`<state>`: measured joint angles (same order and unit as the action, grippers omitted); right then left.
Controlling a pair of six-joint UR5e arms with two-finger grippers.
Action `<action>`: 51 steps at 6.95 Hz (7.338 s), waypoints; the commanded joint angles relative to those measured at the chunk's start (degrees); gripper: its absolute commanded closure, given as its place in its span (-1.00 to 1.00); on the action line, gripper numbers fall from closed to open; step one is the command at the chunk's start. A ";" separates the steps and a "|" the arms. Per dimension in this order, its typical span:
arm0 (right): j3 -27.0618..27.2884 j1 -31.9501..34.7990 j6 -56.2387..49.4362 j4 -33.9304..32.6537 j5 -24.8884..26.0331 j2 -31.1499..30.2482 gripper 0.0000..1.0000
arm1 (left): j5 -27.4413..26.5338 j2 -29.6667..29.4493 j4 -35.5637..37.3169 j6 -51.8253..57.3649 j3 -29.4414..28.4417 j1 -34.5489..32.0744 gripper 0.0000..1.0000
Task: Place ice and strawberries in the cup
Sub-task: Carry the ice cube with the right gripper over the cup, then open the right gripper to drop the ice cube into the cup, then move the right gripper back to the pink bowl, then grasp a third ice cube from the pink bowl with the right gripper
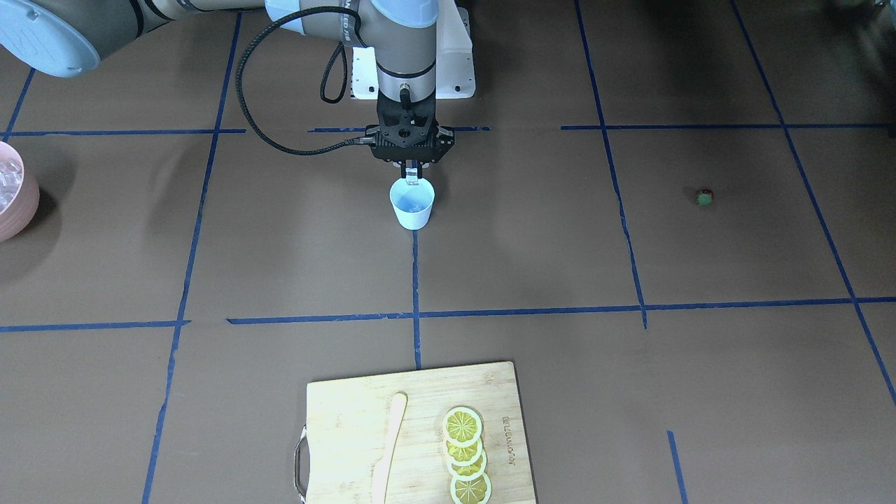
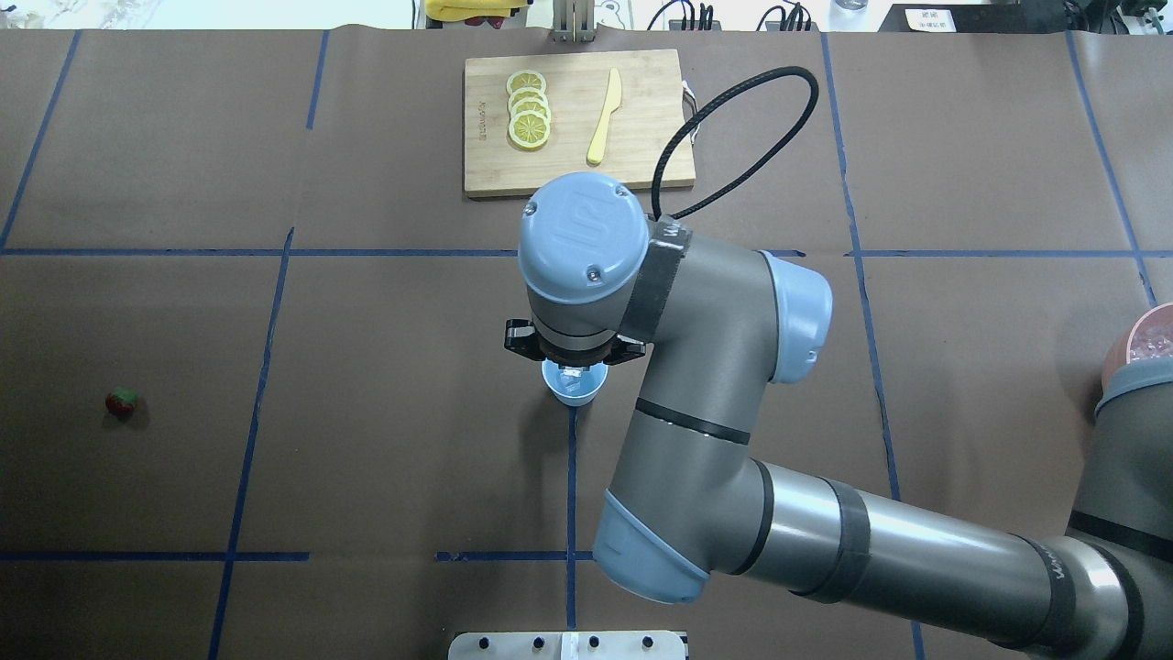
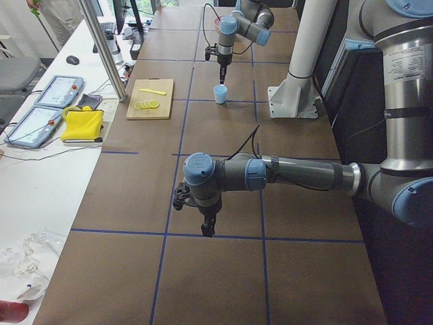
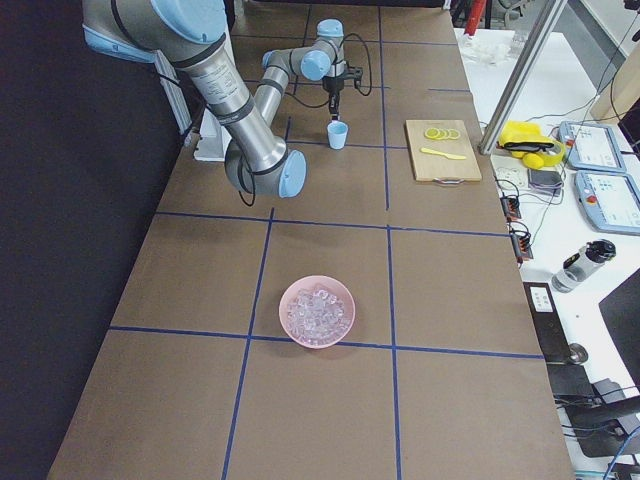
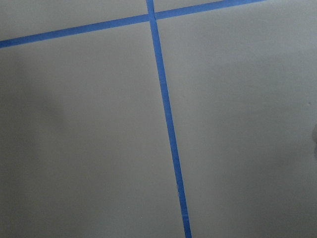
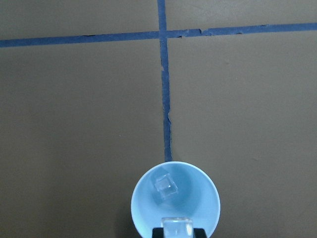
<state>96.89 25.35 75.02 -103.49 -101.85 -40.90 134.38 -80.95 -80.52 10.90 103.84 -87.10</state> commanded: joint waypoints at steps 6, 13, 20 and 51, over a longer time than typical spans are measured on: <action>-1.45 -1.97 -0.05 0.13 3.94 0.03 -0.97 | 0.00 0.00 -0.42 0.00 0.05 0.00 -1.00; 23.99 17.41 -31.69 0.22 -11.24 -30.30 -0.97 | 0.00 0.09 -0.07 0.00 -0.04 0.00 -1.00; 20.20 45.46 -81.10 18.67 -24.19 -65.96 -0.91 | 0.00 0.18 0.10 0.00 0.22 0.00 -1.00; 18.11 49.27 -80.12 20.59 -28.67 -61.70 0.91 | 0.00 0.18 0.10 0.00 -0.04 0.00 -1.00</action>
<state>109.86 74.44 -5.51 -76.02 -130.42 -105.58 134.41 -80.78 -80.42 10.90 103.80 -87.10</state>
